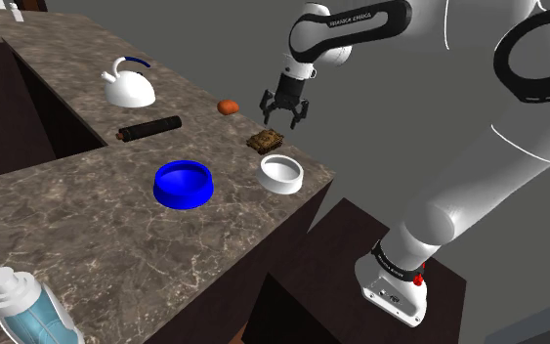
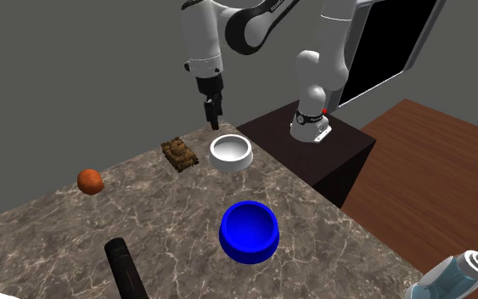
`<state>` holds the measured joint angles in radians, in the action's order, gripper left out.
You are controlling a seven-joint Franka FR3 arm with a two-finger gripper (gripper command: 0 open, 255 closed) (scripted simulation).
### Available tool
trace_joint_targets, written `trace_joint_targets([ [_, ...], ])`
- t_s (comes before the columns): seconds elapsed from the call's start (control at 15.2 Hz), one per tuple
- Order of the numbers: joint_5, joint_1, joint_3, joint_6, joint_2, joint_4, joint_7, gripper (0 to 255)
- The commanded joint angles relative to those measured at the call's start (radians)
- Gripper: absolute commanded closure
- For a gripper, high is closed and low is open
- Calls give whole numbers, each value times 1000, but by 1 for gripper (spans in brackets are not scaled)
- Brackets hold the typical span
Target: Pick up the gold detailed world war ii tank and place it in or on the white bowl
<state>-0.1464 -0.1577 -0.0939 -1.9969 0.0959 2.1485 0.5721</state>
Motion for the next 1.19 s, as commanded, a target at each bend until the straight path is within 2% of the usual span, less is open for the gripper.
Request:
trace_joint_targets([
  [0.0, 8, -12, 6, -36, -80, -49, 57, 0],
  [0.66, 28, -48, 69, -129, -401, -297, 310, 0],
  [1.12, 24, -44, 68, -199, -443, -270, 312, 0],
])
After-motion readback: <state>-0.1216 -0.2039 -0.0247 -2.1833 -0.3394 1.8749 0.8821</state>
